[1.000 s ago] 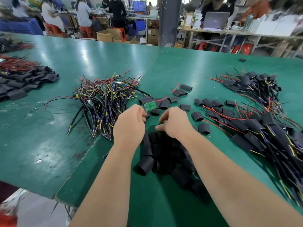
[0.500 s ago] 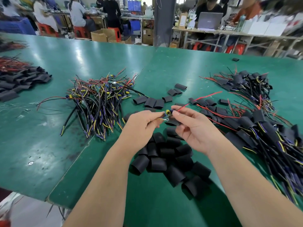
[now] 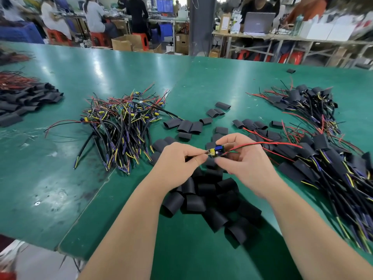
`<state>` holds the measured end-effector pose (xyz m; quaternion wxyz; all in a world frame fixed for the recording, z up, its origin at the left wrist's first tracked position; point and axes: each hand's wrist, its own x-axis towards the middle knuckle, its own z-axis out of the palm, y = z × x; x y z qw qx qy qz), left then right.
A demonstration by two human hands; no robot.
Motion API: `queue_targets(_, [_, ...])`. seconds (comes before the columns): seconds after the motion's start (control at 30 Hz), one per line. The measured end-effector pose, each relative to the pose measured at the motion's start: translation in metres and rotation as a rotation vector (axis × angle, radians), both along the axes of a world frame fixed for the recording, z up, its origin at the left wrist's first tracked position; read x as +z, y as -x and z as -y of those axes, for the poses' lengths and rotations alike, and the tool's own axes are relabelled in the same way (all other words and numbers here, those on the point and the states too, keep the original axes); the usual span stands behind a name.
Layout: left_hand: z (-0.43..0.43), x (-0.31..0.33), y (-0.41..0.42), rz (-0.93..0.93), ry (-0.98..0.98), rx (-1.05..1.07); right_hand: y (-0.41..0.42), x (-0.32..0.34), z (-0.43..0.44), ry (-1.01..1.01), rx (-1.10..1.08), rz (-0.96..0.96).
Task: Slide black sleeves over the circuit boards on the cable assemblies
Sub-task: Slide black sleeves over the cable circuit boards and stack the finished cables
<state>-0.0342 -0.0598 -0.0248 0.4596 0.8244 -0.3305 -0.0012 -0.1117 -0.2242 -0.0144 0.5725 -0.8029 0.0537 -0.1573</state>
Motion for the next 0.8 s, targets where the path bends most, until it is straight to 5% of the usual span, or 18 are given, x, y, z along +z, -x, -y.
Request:
queue_targets(0.17, [-0.002,0.000,-0.004,-0.076,0.020,0.071,0.004,-0.012,-0.004,0.573,-0.015,-0.031])
queue_targets(0.53, [-0.006,-0.002,-0.011,-0.016,0.119,0.265,0.007,-0.009,0.005,0.527,0.101,-0.179])
queue_targets(0.63, [-0.007,-0.002,-0.013,-0.032,0.154,0.271,0.009,-0.003,0.016,0.325,-0.051,-0.039])
queue_targets(0.8, [-0.008,0.001,-0.010,-0.051,0.167,0.174,0.012,0.010,0.042,-0.883,-0.162,0.304])
